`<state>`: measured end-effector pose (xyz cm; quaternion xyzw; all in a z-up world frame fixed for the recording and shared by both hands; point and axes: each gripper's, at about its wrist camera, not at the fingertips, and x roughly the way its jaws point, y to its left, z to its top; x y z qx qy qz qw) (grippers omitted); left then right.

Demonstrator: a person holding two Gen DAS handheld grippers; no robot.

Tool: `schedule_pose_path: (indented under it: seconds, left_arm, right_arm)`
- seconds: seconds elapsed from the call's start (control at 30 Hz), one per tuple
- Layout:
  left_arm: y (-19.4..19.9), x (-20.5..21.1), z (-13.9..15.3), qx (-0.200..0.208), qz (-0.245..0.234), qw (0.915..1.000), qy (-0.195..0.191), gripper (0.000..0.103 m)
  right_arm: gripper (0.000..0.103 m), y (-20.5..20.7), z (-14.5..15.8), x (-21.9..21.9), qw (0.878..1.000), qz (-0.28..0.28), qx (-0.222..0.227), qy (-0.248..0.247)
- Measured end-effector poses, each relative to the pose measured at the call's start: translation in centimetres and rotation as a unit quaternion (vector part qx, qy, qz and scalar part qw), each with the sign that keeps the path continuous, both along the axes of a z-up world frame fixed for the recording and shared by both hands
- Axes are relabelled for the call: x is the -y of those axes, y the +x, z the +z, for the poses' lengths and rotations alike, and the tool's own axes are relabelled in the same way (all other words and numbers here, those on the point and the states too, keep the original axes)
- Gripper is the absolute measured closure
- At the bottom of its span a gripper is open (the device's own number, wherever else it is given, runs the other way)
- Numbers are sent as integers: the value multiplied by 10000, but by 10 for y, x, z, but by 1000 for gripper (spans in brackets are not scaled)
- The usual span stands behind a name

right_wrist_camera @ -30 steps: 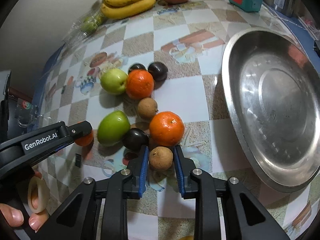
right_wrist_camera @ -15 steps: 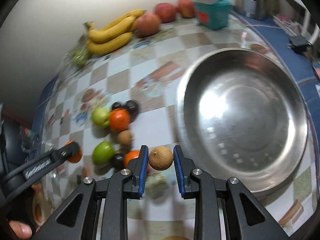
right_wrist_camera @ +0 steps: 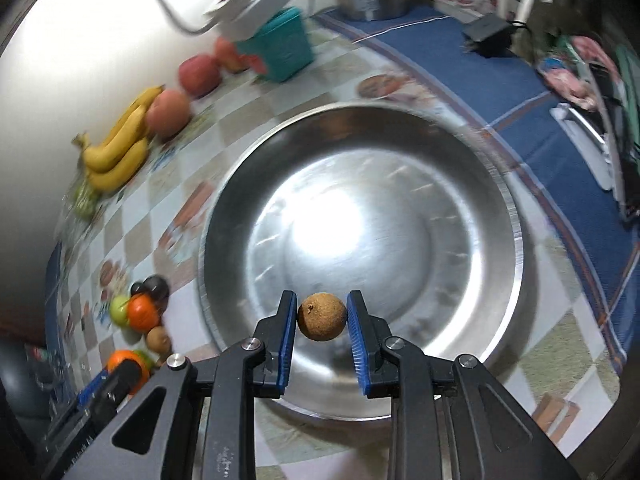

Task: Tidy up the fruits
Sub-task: 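Carry the brown fruit and orange over the steel bowl with both tools, then open both tools to drop the fruits into the steel bowl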

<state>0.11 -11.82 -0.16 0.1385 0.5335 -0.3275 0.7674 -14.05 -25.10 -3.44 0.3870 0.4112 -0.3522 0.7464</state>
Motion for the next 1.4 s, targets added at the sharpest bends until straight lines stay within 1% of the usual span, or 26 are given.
schedule_pose_path:
  seconds: [0.03, 0.07, 0.13, 0.2, 0.33, 0.47, 0.57, 0.7, 0.9, 0.97, 1.0, 1.07, 1.23, 1.27, 1.33, 1.4]
  left_arm:
    - [-6, 7, 0, 87, -119, 9999, -10, 64]
    - [-13, 16, 0, 202, -272, 9994, -10, 64]
    - [-23, 28, -1, 322, -494, 9983, -27, 64]
    - [-31, 39, -2, 367, -665, 9970, -112, 64]
    - [-43, 54, -6, 430, -894, 9948, -243, 64]
    - [-55, 66, -19, 573, -1140, 9917, -138, 63]
    - [-60, 71, -26, 599, -1243, 9904, -54, 63]
    - [-63, 72, -27, 703, -1311, 9889, 26, 63]
    - [-63, 72, -27, 733, -1349, 9881, 72, 63]
    - [-64, 72, -26, 788, -1383, 9872, 97, 61]
    - [-65, 73, -25, 830, -1393, 9867, 110, 60]
    - [-66, 73, -23, 873, -1416, 9860, 93, 55]
    - [-64, 71, -14, 927, -1368, 9862, -11, 52]
    - [-63, 70, -13, 943, -1342, 9865, -5, 51]
    - [-60, 68, -11, 985, -1259, 9871, 60, 46]
    - [-55, 65, -7, 1048, -1141, 9879, 109, 46]
  right_arm:
    - [76, -5, 2, 4, 9999, -95, -1, -42]
    - [76, -8, 2, 7, 9999, -129, 24, 21]
    - [76, -15, 2, 13, 9996, -284, 51, 12]
    - [76, -23, 2, 18, 9991, -426, 40, -16]
    - [76, -31, 0, 25, 9987, -506, 45, 55]
    - [76, -31, -9, 30, 9985, -519, -48, 153]
    - [76, -30, -15, 29, 9986, -471, -130, 206]
    - [76, -28, -23, 30, 9983, -451, -233, 302]
    - [76, -26, -23, 29, 9983, -410, -302, 300]
    - [74, -25, -23, 29, 9983, -387, -314, 299]
    - [70, -24, -22, 29, 9984, -375, -320, 292]
    - [67, -24, -21, 30, 9985, -358, -327, 265]
    - [67, -26, -12, 29, 9989, -406, -180, 163]
    - [67, -27, -10, 29, 9989, -425, -147, 132]
    - [67, -28, -7, 29, 9989, -445, -103, 96]
    - [67, -28, -5, 30, 9989, -445, -81, 83]
